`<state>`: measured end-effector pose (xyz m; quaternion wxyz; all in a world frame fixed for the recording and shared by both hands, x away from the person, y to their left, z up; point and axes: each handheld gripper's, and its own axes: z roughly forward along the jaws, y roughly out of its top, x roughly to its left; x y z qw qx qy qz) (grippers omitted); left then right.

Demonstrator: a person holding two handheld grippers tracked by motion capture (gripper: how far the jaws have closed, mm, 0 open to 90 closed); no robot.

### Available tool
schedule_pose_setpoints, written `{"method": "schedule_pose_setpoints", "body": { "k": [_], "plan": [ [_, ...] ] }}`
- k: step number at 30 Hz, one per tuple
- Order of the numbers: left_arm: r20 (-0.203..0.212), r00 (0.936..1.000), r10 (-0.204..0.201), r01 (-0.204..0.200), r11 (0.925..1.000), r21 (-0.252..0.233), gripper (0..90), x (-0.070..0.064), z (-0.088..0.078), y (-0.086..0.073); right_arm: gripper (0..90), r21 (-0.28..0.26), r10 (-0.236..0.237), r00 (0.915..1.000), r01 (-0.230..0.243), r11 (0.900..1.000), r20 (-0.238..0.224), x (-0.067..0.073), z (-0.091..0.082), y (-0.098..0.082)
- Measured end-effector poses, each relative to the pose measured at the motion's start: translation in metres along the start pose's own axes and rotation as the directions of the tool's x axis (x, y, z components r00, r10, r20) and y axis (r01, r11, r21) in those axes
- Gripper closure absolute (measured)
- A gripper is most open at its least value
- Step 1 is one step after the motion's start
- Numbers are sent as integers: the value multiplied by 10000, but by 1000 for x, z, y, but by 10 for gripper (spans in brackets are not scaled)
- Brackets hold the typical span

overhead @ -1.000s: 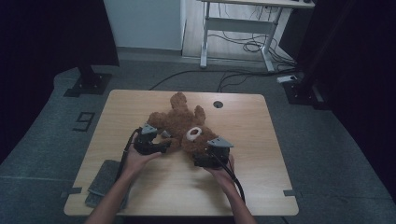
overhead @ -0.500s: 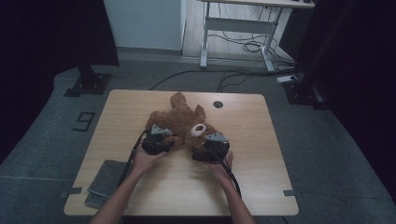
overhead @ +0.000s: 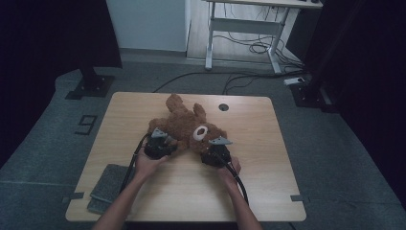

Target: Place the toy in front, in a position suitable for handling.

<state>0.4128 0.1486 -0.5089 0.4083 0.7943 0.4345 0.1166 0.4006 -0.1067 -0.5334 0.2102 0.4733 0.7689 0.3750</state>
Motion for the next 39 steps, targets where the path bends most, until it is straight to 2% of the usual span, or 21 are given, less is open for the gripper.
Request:
{"method": "schedule_pose_setpoints", "body": {
  "k": [2,5,6,9,10,11,15,16,17,25,26,27,28,29,30,31,32,34,35,36,39],
  "plan": [
    [159,9999,-46,53,9989,-475,762,-4,-6,4,539,-126,-152,9998,150,9998,-104,-2,-2,2],
    [210,9998,-4,20,9971,-762,769,-6,-10,8,555,-242,-383,9993,382,9990,-28,-1,-3,3],
    [433,9990,-92,135,9949,-1003,776,-7,-14,14,564,-446,-451,9989,455,9980,114,-1,-4,4],
    [469,9989,-72,129,9924,-1220,788,-11,-17,20,573,-738,-417,9987,437,9963,291,-1,-6,5],
    [316,9993,193,-144,9886,-1501,791,-16,-22,26,586,-947,-380,9988,408,9947,314,-1,-8,6],
    [328,9991,251,-197,9875,-1566,792,-19,-24,28,591,-1003,-372,9990,396,9942,251,-1,-8,7],
    [460,9987,214,-133,9856,-1687,794,-24,-28,33,595,-1195,-298,9993,323,9923,233,0,-9,7],
    [616,9981,-2,115,9831,-1826,794,-25,-31,34,597,-1368,-203,9996,231,9903,212,0,-11,8],
    [648,9979,-38,158,9823,-1866,794,-25,-33,35,597,-1425,-169,9997,191,9896,164,0,-12,8],
    [881,9960,-115,308,9748,-2210,798,-29,-48,38,609,-2058,-32,10000,48,9786,80,2,-27,11],
    [901,9959,0,209,9727,-2311,798,-34,-55,39,610,-2252,-11,10000,8,9743,-13,2,-33,12],
    [901,9959,0,209,9727,-2311,798,-34,-55,39,610,-2252,-11,10000,8,9743,-13,2,-33,12],
    [947,9954,132,102,9700,-2428,798,-40,-63,41,610,-2478,-18,10000,1,9688,-67,3,-41,13],
    [947,9954,132,102,9700,-2428,798,-40,-63,41,610,-2478,-18,10000,1,9688,-67,3,-41,13],
    [1033,9944,233,37,9672,-2539,798,-47,-70,42,611,-2723,30,9998,-84,9622,-201,3,-51,12],
    [1033,9944,233,37,9672,-2539,798,-47,-70,42,611,-2723,30,9998,-84,9622,-201,3,-51,12],
    [1145,9927,387,-76,9654,-2606,798,-54,-76,42,613,-2923,46,9996,-125,9563,-276,1,-59,9],
    [1257,9907,519,-168,9640,-2653,798,-63,-78,40,613,-3043,37,9994,-136,9525,-333,-1,-67,5],
    [1257,9907,519,-168,9640,-2653,799,-63,-78,40,613,-3043,37,9994,-136,9525,-333,-1,-67,5],
    [1348,9886,671,-298,9647,-2616,798,-71,-78,38,613,-3122,25,9995,-123,9499,-317,-3,-75,-1],
    [1460,9864,756,-372,9676,-2496,798,-79,-74,34,613,-3125,27,9995,-125,9498,-319,-8,-81,-8]
  ]
}}
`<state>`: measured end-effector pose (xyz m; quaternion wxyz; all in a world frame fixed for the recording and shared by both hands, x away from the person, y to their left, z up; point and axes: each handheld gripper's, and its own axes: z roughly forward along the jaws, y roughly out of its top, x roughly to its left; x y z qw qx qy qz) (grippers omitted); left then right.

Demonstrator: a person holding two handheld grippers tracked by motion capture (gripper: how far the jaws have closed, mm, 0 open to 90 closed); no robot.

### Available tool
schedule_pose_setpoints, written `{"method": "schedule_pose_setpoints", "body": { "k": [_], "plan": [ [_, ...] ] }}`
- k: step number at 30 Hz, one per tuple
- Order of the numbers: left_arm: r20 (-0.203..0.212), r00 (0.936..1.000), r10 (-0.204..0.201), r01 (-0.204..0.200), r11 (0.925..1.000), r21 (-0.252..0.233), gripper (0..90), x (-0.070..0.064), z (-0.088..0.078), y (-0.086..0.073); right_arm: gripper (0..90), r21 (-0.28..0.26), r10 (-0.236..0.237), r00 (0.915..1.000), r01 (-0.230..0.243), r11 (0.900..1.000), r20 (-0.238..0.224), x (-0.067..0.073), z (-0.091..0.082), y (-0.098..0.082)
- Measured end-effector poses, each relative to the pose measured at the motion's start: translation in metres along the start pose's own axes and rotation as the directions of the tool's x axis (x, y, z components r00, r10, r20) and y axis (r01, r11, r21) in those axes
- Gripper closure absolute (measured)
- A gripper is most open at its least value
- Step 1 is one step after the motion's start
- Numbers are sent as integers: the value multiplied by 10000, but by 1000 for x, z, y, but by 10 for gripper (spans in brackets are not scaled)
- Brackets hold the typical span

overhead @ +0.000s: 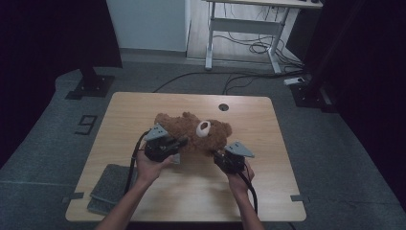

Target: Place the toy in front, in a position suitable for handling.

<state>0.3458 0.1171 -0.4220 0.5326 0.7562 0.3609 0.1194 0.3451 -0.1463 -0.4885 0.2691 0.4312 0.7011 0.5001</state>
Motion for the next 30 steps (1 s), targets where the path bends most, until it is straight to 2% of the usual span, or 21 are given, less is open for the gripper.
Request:
{"method": "schedule_pose_setpoints", "body": {
  "k": [1,2,3,10,14,15,19,30],
  "plan": [
    [72,9999,107,-108,9999,133,798,-7,5,-5,610,91,115,9999,-114,9999,-75,-6,-6,-6],
    [72,9999,107,-108,9999,133,798,-7,5,-5,609,173,207,9997,-204,9996,-149,-10,-7,-9],
    [122,9998,173,-176,9994,291,798,-12,12,-10,607,277,297,9993,-290,9992,-240,-14,-8,-13],
    [190,9996,207,-216,9986,484,792,-19,26,-23,558,736,750,9966,-724,9947,-331,-33,-9,-31],
    [187,9998,109,-120,9981,599,779,-18,29,-29,526,920,878,9955,-842,9922,-355,-37,-9,-36],
    [183,9998,-59,46,9973,735,775,-17,31,-33,501,1141,963,9948,-921,9892,-319,-39,-9,-40],
    [170,9996,-230,214,9957,900,764,-14,35,-40,487,1472,1123,9934,-1079,9832,-216,-44,-8,-47],
    [188,9991,-370,344,9918,1229,729,-12,42,-52,471,1661,1264,9919,-1230,9784,-103,-51,-8,-52]
  ]
}}
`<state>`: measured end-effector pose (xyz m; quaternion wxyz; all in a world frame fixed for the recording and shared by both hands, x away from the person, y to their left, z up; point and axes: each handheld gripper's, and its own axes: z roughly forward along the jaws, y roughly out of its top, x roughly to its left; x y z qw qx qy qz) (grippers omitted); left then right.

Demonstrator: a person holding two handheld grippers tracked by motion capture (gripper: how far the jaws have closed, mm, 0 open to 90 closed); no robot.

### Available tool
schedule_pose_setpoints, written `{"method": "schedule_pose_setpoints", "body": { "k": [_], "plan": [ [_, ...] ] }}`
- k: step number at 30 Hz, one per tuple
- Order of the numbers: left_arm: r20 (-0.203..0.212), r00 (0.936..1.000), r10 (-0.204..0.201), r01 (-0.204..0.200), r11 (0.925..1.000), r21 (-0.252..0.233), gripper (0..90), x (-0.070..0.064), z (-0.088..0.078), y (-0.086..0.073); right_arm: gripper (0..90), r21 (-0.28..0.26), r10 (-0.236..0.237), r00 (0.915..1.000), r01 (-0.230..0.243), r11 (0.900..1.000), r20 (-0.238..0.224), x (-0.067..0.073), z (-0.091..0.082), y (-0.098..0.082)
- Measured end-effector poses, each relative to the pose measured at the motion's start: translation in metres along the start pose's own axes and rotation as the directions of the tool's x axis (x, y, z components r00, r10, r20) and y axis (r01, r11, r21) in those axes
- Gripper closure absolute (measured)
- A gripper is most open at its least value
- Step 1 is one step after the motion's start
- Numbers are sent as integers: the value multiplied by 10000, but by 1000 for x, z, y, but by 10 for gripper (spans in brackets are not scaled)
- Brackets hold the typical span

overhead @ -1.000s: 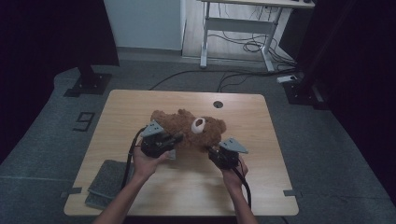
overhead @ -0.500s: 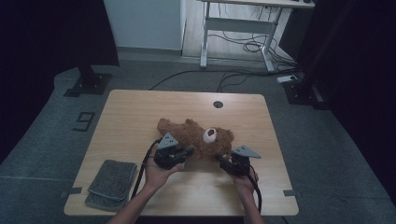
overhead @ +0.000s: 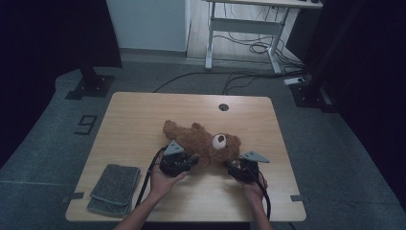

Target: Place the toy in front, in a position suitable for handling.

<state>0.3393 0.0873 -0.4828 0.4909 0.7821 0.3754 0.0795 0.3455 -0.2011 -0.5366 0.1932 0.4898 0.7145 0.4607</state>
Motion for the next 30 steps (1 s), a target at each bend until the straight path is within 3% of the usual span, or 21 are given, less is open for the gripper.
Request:
{"method": "schedule_pose_setpoints", "body": {
  "k": [3,8,9,10,13,14,15,18,19,20,24,25,26,28,29,30],
  "plan": [
    [-193,9995,232,-235,9996,-169,663,-3,-1,-7,457,-105,141,9999,-142,9998,-25,-1,-1,-1],
    [-607,9971,467,-475,9988,-124,416,-7,-11,-11,428,-183,270,9996,-271,9995,-60,0,-2,-2],
    [-605,9965,581,-588,9982,-98,387,-8,-21,-13,418,-203,296,9995,-298,9994,-88,-1,-3,-3],
    [-605,9965,581,-588,9982,-98,369,-8,-21,-13,418,-203,296,9995,-298,9994,-88,-1,-3,-3],
    [-830,9942,691,-719,9969,-314,331,-8,-47,-18,406,-272,390,9991,-394,9989,-166,-4,-3,-3],
    [-830,9942,691,-719,9969,-314,323,-8,-47,-18,406,-272,390,9991,-394,9989,-166,-4,-3,-3],
    [-1093,9925,544,-595,9972,-445,314,-5,-62,-21,400,-287,422,9990,-426,9987,-143,-4,-4,-3],
    [-1415,9893,348,-415,9981,-452,302,1,-77,-27,395,-312,475,9988,-479,9984,-130,-4,-5,-3],
    [-1858,9826,81,-183,9984,-531,301,10,-89,-34,387,-356,571,9982,-576,9977,-158,-5,-4,-3],
    [-1858,9826,81,-183,9984,-531,301,10,-89,-34,387,-356,571,9982,-576,9977,-158,-5,-4,-3],
    [-2642,9639,-329,138,9972,-738,292,26,-112,-47,375,-442,483,9988,-485,9978,-52,-4,-4,-4],
    [-2892,9559,-514,296,9964,-795,277,33,-122,-54,365,-501,477,9989,-474,9976,47,-4,-4,-4],
    [-2892,9559,-514,296,9964,-795,273,33,-122,-54,353,-504,484,9988,-479,9976,74,-4,-4,-4],
    [-3097,9497,-463,333,9983,-472,247,40,-130,-57,324,-539,545,9983,-532,9971,219,-4,-3,-4],
    [-3472,9370,-396,346,9992,-206,247,44,-137,-62,328,-528,562,9980,-547,9971,276,-4,-3,-4],
    [-3472,9370,-396,346,9992,-206,248,44,-137,-62,336,-551,592,9979,-577,9968,264,-4,-3,-4]
  ]
}}
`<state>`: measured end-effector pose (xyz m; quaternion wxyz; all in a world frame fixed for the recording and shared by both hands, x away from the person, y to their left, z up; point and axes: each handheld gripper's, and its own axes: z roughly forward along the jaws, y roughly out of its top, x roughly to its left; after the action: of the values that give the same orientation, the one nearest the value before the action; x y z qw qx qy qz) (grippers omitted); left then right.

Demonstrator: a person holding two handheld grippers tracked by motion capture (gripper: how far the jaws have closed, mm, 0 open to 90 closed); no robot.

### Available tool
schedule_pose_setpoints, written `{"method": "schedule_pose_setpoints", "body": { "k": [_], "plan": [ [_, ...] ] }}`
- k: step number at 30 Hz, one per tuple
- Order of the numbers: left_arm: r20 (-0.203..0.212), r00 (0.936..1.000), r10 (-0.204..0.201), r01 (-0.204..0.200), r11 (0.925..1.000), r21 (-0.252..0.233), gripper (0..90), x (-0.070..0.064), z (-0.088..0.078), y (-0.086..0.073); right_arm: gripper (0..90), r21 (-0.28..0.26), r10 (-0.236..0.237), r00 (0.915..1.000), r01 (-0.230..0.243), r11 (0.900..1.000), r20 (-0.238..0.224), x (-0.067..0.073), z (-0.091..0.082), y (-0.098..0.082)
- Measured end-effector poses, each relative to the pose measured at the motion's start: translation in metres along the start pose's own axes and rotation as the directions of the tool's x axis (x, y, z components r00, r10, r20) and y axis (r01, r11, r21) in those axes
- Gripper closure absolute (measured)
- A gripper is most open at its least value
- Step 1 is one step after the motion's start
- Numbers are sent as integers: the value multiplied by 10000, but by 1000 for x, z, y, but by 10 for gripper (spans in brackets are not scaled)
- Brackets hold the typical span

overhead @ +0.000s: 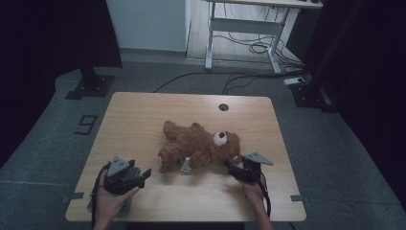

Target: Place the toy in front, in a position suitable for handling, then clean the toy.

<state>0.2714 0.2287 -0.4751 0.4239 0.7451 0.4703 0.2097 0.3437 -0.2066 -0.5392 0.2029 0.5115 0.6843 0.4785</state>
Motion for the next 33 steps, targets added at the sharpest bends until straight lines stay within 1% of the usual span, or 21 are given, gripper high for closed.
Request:
{"method": "schedule_pose_setpoints", "body": {
  "k": [1,2,3,4,5,6,7,9,10,11,13,14,15,17,20,25,29,30,31,33],
  "plan": [
    [-376,9992,-112,118,9998,142,251,6,-4,-9,360,-7,15,10000,-15,10000,-8,0,0,0],
    [-376,9992,-112,118,9998,142,252,6,-4,-9,404,-16,-8,10000,8,10000,-64,0,0,0],
    [-543,9983,-210,236,9985,492,252,12,-5,-18,433,-15,-80,9999,80,10000,-151,0,1,1],
    [-543,9983,-210,236,9985,492,253,12,-5,-18,451,11,-167,9997,168,9999,-185,0,1,1],
    [-678,9975,-183,228,9975,667,254,14,-5,-22,465,51,-233,9994,235,9997,-238,0,1,1],
    [-826,9965,-119,190,9962,853,254,15,-4,-26,465,51,-233,9994,235,9997,-238,0,1,1],
    [-1083,9941,-33,160,9931,1158,254,18,0,-32,484,86,-268,9992,270,9996,-301,-1,0,1],
    [-1219,9925,-49,210,9912,1308,254,19,4,-35,493,91,-229,9990,232,9997,-387,-2,0,0],
    [-1219,9925,-49,210,9912,1308,252,19,4,-35,494,86,-221,9989,225,9997,-406,-2,0,0],
    [-1367,9906,-55,248,9898,1401,248,20,8,-37,494,74,-235,9989,238,9997,-409,-2,0,0],
    [-1528,9883,-30,268,9877,1541,240,20,13,-40,492,58,-234,9989,236,9997,-414,-2,0,0],
    [-1528,9883,-30,268,9877,1541,238,20,13,-40,492,58,-234,9989,236,9997,-414,-2,0,0],
    [-1566,9877,-46,313,9852,1683,236,22,16,-44,489,52,-206,9990,208,9998,-394,-3,0,1],
    [-1600,9871,-62,347,9839,1755,232,23,18,-46,487,32,-180,9992,182,9998,-364,-2,0,0],
    [-1617,9868,-48,343,9830,1804,230,24,18,-47,485,21,-186,9992,187,9998,-340,-2,0,0],
    [-1487,9886,-237,528,9795,1946,234,28,22,-52,478,18,-182,9992,183,9998,-364,-2,0,0],
    [-1540,9877,-252,563,9779,2012,240,28,23,-52,460,-10,-157,9996,157,9999,-239,-3,1,0],
    [-1584,9871,-234,563,9768,2065,240,28,24,-53,460,-10,-157,9996,157,9999,-239,-3,1,0],
    [-1675,9855,-253,620,9740,2177,248,29,27,-55,458,-9,-158,9996,158,9999,-237,-3,1,0],
    [-1712,9849,-248,625,9738,2187,250,29,27,-56,455,4,-147,9996,147,9999,-249,-3,1,0]
  ]
}}
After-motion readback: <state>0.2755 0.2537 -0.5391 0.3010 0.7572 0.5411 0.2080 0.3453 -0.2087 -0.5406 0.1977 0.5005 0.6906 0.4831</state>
